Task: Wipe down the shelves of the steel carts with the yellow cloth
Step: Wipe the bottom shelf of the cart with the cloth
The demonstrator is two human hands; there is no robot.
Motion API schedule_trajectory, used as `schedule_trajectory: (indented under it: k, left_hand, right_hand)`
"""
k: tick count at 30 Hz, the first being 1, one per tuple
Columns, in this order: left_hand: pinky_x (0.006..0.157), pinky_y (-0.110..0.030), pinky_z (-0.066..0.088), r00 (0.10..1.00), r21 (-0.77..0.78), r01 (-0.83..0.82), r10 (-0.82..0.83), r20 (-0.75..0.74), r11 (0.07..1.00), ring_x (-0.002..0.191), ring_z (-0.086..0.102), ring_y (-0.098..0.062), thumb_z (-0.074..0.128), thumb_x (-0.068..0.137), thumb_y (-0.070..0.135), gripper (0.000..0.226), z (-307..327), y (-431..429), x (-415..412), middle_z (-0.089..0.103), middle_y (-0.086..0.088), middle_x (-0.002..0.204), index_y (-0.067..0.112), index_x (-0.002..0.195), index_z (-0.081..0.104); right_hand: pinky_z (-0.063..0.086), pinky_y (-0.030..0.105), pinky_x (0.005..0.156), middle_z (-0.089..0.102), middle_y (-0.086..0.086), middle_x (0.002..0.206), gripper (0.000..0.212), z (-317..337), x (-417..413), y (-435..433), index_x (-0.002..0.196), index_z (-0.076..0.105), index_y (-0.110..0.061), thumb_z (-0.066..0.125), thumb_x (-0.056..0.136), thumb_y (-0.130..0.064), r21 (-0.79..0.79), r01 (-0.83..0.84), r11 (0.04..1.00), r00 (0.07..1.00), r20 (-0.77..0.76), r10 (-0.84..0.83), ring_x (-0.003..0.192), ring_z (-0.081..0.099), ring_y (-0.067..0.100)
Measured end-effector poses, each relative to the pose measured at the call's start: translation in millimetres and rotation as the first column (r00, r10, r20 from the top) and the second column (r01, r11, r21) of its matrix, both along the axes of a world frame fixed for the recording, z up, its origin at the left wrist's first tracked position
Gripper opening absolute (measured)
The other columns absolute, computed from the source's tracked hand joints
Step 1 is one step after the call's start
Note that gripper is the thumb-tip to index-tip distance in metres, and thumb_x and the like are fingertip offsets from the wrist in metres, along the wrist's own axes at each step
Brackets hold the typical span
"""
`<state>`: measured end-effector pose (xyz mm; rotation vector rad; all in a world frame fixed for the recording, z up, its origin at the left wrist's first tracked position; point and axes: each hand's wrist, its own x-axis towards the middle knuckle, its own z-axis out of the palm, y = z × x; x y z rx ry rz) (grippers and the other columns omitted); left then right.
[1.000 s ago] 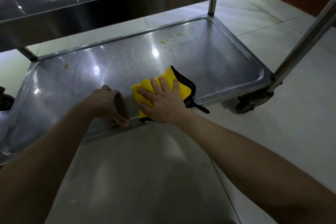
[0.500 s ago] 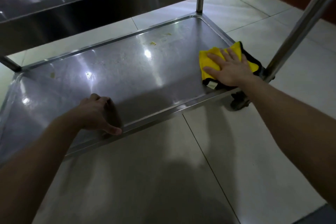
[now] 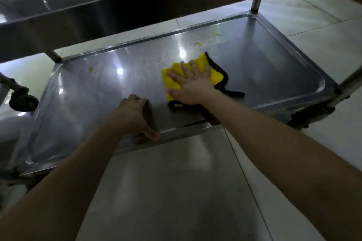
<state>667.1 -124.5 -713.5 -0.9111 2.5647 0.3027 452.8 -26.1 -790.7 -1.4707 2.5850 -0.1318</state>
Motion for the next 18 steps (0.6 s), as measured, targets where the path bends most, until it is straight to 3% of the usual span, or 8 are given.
schedule_trajectory:
  k: [2, 5, 7, 9, 11, 14, 18]
  left_hand:
    - [0.127, -0.045, 0.034, 0.994, 0.016, -0.069, 0.070, -0.089, 0.997, 0.156, 0.031, -0.031, 0.099, 0.042, 0.075, 0.158, -2.9, 2.8, 10.7, 0.032, -0.006, 0.171, 0.019, 0.170, 0.025]
    - [0.125, -0.050, 0.038, 0.962, -0.142, -0.103, 0.062, -0.266, 0.984, 0.154, 0.035, -0.030, 0.079, 0.045, 0.097, 0.152, -11.7, 10.4, 45.8, 0.038, -0.005, 0.168, 0.024, 0.169, 0.029]
    - [0.124, -0.052, 0.038, 0.933, -0.186, -0.080, 0.008, -0.360, 0.979, 0.152, 0.038, -0.029, 0.065, 0.052, 0.105, 0.142, -18.7, 11.4, 72.1, 0.040, -0.003, 0.166, 0.028, 0.166, 0.033]
    - [0.125, -0.053, 0.037, 0.913, -0.148, -0.092, 0.025, -0.406, 0.985, 0.152, 0.038, -0.029, 0.064, 0.055, 0.105, 0.137, -19.2, 3.7, 94.5, 0.042, -0.003, 0.166, 0.028, 0.165, 0.037]
    - [0.125, -0.053, 0.037, 0.931, -0.147, -0.119, 0.059, -0.360, 0.982, 0.154, 0.037, -0.029, 0.060, 0.051, 0.109, 0.141, -13.5, -13.8, 114.1, 0.041, -0.004, 0.167, 0.028, 0.164, 0.038]
    - [0.126, -0.056, 0.035, 0.955, -0.155, -0.192, 0.148, -0.258, 0.969, 0.155, 0.034, -0.033, 0.048, 0.031, 0.118, 0.163, -2.0, -49.0, 143.4, 0.037, -0.007, 0.169, 0.027, 0.166, 0.035]
    - [0.128, -0.058, 0.030, 0.965, -0.185, -0.254, 0.238, -0.107, 0.949, 0.160, 0.025, -0.036, 0.046, 0.016, 0.118, 0.180, 1.9, -84.3, 169.1, 0.026, -0.008, 0.175, 0.028, 0.170, 0.021]
  right_hand:
    - [-0.011, 0.077, 0.121, -0.006, 0.000, 0.181, 0.084, -4.5, 21.1, -4.5, 0.166, 0.004, -0.056, 0.014, 0.090, -0.091, -0.028, -0.135, 0.990, 0.991, -0.011, 0.135, 0.166, -0.010, 0.034]
    - [-0.012, 0.075, 0.123, -0.011, 0.001, 0.180, 0.086, 1.9, 20.6, 2.0, 0.166, -0.003, -0.055, 0.019, 0.091, -0.091, -0.045, -0.181, 0.983, 0.984, -0.004, 0.181, 0.166, -0.014, 0.032]
    - [-0.013, 0.072, 0.125, -0.011, 0.007, 0.180, 0.090, 12.2, 22.4, 2.6, 0.169, -0.004, -0.048, 0.021, 0.094, -0.091, -0.119, -0.039, 0.992, 0.999, 0.027, 0.043, 0.166, -0.013, 0.033]
    - [-0.007, 0.069, 0.127, -0.004, 0.016, 0.179, 0.095, 24.6, 30.5, -4.1, 0.172, 0.005, -0.031, 0.021, 0.097, -0.087, -0.184, 0.174, 0.967, 0.983, 0.083, -0.161, 0.165, -0.009, 0.036]
    - [0.000, 0.070, 0.127, -0.001, 0.024, 0.177, 0.105, 33.5, 39.7, -13.0, 0.171, 0.010, -0.016, 0.020, 0.095, -0.087, -0.149, 0.323, 0.935, 0.941, 0.150, -0.302, 0.164, -0.007, 0.042]
    - [-0.003, 0.069, 0.127, -0.006, 0.031, 0.175, 0.123, 28.7, 50.5, -20.6, 0.170, 0.001, -0.006, 0.021, 0.088, -0.096, 0.012, 0.442, 0.897, 0.872, 0.228, -0.432, 0.162, -0.011, 0.048]
    - [-0.009, 0.070, 0.126, -0.008, 0.032, 0.174, 0.127, 4.6, 59.5, -25.9, 0.170, -0.001, -0.005, 0.023, 0.086, -0.098, 0.016, 0.448, 0.894, 0.888, 0.108, -0.447, 0.162, -0.012, 0.049]
